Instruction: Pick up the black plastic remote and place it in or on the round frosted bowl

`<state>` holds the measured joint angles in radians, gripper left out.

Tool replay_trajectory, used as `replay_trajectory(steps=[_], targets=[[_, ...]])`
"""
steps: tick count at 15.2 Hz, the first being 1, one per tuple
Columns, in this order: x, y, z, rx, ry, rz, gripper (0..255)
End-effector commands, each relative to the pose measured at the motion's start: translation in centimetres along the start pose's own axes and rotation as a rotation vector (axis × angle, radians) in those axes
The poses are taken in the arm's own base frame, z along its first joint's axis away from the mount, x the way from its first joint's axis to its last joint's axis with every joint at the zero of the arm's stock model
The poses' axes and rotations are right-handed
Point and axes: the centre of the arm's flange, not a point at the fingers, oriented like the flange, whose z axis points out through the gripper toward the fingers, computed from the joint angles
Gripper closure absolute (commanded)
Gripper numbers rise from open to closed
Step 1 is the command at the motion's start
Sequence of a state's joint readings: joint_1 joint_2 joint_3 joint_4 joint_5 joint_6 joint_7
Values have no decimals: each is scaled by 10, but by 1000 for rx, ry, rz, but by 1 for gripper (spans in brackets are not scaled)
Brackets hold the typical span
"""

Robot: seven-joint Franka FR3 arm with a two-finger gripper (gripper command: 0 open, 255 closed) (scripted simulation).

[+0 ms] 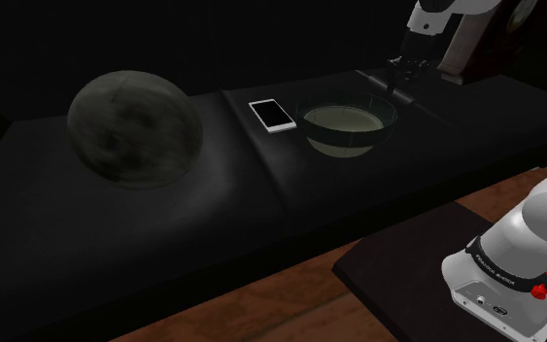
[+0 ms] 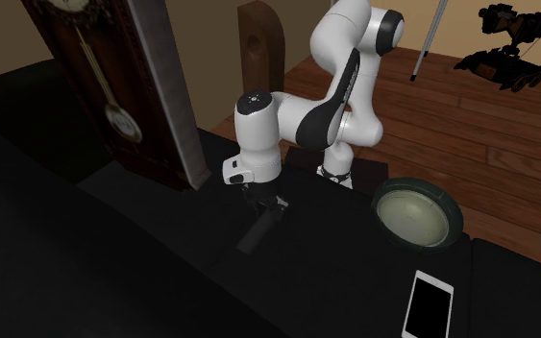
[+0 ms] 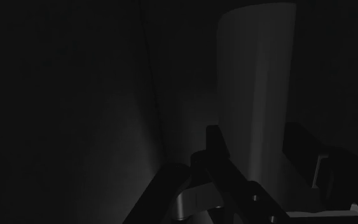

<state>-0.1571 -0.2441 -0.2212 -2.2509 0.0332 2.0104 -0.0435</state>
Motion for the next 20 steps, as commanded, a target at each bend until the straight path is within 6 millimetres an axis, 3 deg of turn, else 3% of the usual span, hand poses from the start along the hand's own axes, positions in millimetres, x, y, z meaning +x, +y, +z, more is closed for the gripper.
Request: replay_trajectory(steps=[1, 6, 20], targets=[[0, -2, 2, 1, -4, -2, 255], [0, -2, 2, 1, -4, -2, 255], [0, -8, -72, 1, -4, -2, 255]])
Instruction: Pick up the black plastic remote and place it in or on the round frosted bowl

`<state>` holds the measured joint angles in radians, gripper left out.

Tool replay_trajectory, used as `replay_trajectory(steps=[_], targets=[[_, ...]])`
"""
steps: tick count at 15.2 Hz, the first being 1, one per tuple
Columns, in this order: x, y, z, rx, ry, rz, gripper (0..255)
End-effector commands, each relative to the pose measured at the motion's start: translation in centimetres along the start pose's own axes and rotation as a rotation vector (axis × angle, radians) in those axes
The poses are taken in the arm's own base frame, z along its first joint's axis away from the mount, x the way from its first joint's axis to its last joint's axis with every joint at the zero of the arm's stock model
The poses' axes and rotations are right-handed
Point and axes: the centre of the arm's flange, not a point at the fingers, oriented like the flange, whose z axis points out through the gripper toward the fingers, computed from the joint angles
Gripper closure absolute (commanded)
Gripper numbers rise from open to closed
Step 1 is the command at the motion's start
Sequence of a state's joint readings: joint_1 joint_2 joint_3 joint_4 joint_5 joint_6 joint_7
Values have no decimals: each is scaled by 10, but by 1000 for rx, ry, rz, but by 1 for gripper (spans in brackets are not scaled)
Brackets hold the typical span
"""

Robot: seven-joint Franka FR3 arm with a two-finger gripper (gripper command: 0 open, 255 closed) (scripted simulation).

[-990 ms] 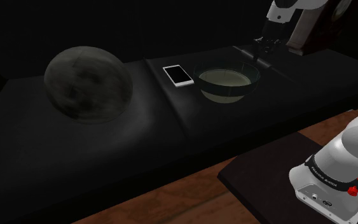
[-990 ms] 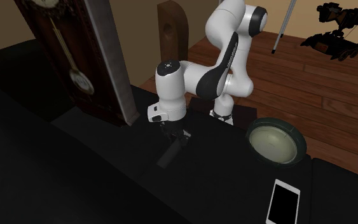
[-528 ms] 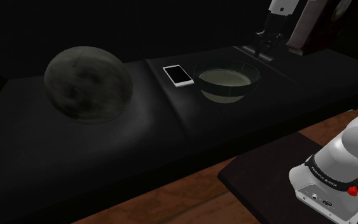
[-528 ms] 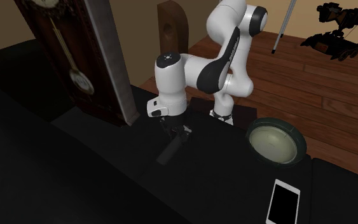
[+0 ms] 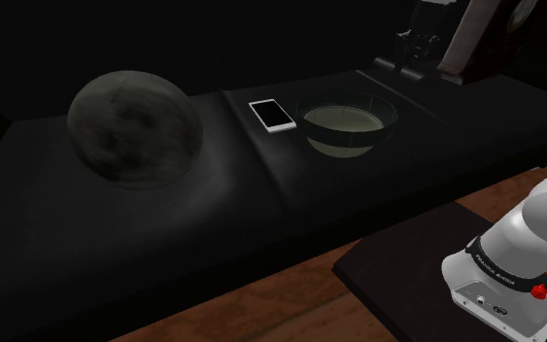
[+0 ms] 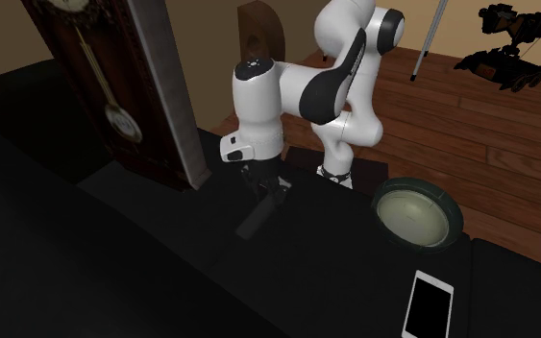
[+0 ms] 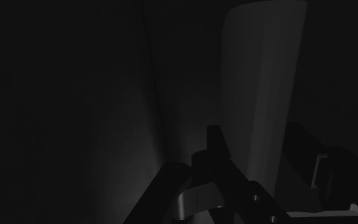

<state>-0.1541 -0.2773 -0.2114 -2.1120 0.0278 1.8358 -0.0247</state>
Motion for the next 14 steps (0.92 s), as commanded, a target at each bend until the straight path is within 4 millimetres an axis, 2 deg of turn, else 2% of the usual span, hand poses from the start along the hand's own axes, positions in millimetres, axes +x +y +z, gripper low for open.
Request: replay_trajectory(steps=[1, 14], targets=[[1, 0, -11, 0, 0, 0, 255], [1, -6, -80, 0, 0, 0, 255]])
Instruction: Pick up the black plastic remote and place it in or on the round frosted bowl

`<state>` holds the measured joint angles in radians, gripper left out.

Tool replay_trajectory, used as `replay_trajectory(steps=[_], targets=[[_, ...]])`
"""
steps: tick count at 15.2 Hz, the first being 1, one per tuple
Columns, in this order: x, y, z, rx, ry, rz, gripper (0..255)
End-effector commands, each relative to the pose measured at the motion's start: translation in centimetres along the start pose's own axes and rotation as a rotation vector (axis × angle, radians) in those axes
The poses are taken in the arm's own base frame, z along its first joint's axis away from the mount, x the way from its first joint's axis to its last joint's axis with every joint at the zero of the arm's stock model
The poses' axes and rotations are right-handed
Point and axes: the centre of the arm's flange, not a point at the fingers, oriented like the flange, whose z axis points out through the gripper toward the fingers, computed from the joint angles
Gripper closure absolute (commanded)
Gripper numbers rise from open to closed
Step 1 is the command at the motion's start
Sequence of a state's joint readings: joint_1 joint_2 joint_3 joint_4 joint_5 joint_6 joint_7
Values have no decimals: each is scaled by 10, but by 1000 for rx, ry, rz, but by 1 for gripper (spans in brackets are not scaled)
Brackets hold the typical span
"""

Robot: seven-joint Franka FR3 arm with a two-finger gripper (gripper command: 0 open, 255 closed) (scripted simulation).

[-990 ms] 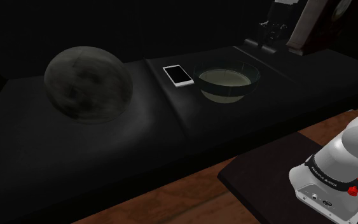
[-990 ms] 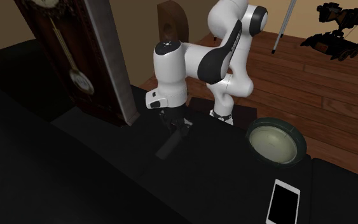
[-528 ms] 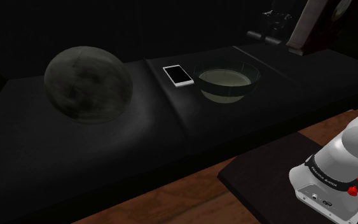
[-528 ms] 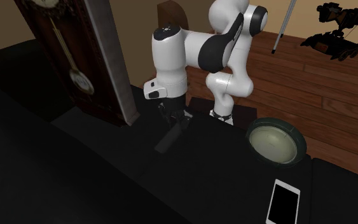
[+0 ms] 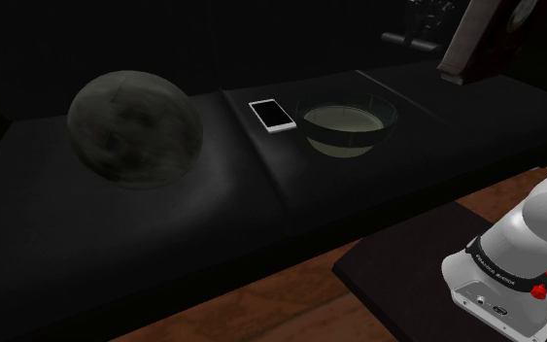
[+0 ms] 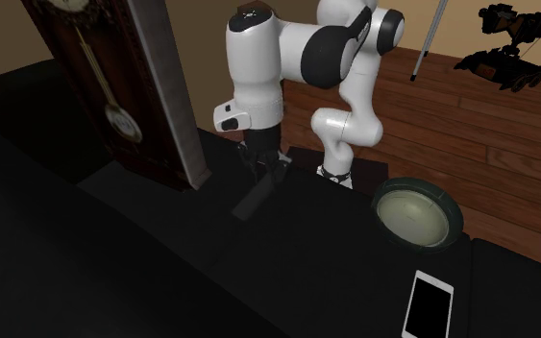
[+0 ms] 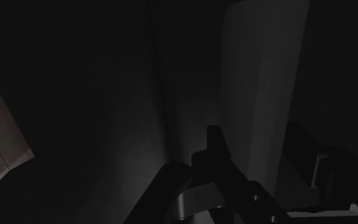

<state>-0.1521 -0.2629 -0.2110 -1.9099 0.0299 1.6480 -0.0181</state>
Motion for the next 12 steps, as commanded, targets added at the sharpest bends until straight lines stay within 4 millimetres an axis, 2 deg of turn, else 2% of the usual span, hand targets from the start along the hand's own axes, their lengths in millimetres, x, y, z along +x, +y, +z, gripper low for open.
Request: replay_trajectory(steps=[1, 5, 12], targets=[[-1, -2, -11, 0, 0, 0, 255], [-1, -4, -30, 0, 0, 0, 255], [-52, -80, -21, 0, 0, 0, 255]])
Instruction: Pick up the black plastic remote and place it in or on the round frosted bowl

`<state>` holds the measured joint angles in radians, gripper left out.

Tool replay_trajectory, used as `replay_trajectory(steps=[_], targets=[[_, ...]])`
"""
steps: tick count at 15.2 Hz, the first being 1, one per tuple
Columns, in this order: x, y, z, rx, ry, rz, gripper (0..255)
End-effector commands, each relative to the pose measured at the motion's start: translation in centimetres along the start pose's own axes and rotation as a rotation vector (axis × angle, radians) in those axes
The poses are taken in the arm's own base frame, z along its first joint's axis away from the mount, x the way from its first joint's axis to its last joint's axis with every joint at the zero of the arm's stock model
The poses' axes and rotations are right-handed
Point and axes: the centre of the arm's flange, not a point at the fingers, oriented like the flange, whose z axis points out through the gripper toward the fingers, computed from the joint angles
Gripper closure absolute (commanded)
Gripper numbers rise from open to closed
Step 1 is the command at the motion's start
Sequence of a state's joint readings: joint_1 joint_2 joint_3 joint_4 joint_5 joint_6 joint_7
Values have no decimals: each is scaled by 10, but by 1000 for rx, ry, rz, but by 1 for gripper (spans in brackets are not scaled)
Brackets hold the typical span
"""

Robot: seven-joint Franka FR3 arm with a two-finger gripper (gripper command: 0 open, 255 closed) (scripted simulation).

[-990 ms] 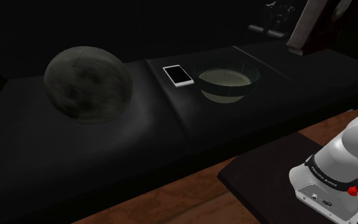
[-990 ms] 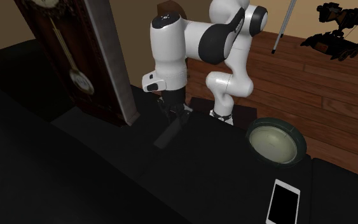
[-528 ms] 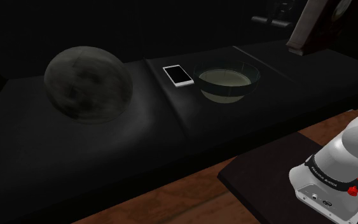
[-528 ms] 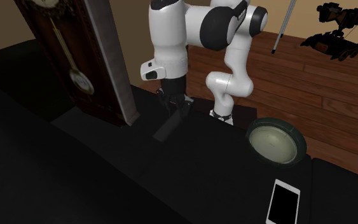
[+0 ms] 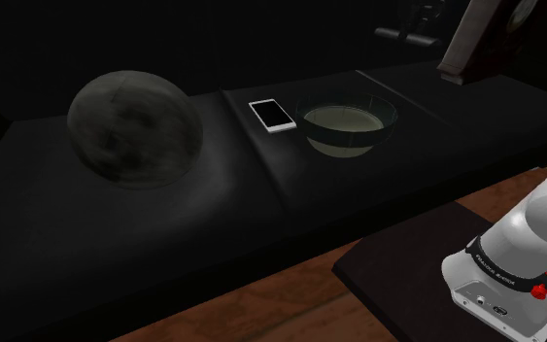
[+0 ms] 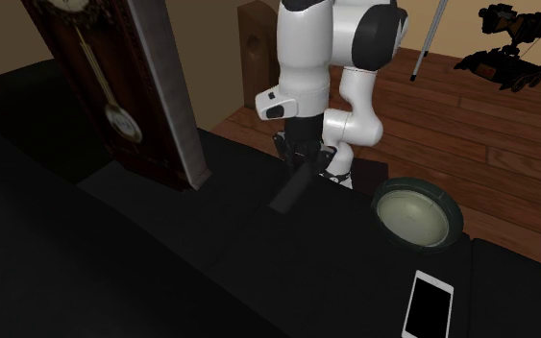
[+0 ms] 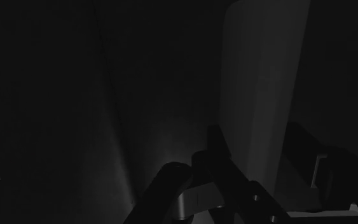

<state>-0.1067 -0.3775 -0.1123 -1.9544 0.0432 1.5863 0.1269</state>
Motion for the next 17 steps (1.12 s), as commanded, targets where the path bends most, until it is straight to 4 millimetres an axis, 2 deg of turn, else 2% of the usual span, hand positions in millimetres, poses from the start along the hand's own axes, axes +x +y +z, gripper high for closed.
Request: replay_trajectory(steps=[1, 17], targets=[[-15, -21, 1, 0, 0, 1, 255], [-133, -195, 22, 0, 0, 1, 255]])
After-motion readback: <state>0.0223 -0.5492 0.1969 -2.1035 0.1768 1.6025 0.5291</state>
